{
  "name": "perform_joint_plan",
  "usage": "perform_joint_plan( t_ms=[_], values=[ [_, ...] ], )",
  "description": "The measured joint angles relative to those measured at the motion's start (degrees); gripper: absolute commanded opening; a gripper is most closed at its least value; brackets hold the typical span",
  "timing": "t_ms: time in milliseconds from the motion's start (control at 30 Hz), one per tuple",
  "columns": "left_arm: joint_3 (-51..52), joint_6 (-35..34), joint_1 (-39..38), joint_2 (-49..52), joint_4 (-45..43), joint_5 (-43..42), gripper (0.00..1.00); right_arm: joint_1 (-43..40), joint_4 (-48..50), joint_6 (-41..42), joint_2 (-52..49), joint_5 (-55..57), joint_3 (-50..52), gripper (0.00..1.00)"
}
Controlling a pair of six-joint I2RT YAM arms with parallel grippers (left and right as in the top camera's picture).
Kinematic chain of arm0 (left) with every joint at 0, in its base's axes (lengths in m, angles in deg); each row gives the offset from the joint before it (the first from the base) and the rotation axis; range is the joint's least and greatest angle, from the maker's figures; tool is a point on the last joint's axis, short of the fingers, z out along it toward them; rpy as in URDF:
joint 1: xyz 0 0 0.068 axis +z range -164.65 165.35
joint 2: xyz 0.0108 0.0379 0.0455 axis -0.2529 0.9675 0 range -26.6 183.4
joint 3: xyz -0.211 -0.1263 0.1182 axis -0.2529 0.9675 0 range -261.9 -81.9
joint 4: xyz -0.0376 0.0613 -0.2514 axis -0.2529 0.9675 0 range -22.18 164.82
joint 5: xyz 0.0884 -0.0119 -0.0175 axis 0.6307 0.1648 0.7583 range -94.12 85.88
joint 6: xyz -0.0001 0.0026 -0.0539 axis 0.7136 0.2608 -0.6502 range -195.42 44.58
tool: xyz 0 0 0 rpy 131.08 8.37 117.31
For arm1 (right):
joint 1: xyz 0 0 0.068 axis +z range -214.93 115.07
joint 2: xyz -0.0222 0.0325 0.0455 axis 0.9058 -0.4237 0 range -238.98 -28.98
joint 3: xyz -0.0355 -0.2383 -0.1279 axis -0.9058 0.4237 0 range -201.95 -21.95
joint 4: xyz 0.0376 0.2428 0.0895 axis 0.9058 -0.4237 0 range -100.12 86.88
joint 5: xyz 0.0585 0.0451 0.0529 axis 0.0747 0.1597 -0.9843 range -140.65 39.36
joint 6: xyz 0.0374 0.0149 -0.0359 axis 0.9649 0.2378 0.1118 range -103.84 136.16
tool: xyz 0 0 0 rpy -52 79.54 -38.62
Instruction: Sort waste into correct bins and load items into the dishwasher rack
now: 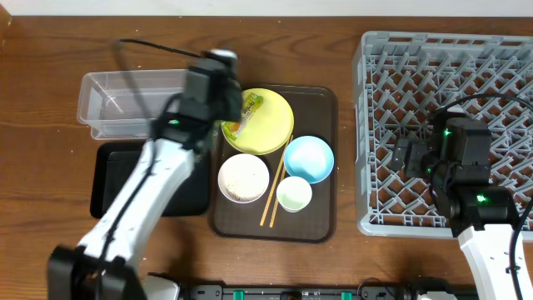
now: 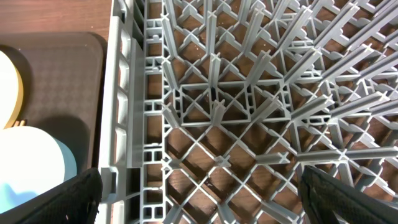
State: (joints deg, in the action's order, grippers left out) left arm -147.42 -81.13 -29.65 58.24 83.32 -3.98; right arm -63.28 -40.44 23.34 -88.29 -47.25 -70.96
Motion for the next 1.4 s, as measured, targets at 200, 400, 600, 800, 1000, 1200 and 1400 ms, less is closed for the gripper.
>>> perform_joint_plan(
  t_ms=[200,400,600,800,1000,1200,1400],
  values=[
    [-0.2,0.1,7.3,0.7,0.1,4.2,0.45,0.0,0.0,0.0,0.0,0.0,0.0,0.99],
    [-0.2,-0.2,9.9,1.9,-0.5,5.0,0.64,0.0,0.0,0.0,0.0,0.0,0.0,0.99],
    [-0.2,-0.2,9.7,1.9,-0.5,-1.5,0.64,0.0,0.0,0.0,0.0,0.0,0.0,0.98],
    [-0.2,4.4,5.2,2.4,0.3,-9.1,0.64,0.0,0.0,0.0,0.0,0.0,0.0,0.99],
    [-0.2,12.2,-0.6,8.0,-0.5,-11.2,0.68,0.0,0.0,0.0,0.0,0.0,0.0,0.99],
    [-0.2,18.5,-3.2,16.6,-4.2,-10.4,0.73,0.0,-0.8,0.0,0.0,0.0,0.0,0.99],
    [-0.2,20.2,-3.2,21.9,-9.4,-8.1,0.73,0.0,-1.4,0.0,0.0,0.0,0.0,0.99]
  ],
)
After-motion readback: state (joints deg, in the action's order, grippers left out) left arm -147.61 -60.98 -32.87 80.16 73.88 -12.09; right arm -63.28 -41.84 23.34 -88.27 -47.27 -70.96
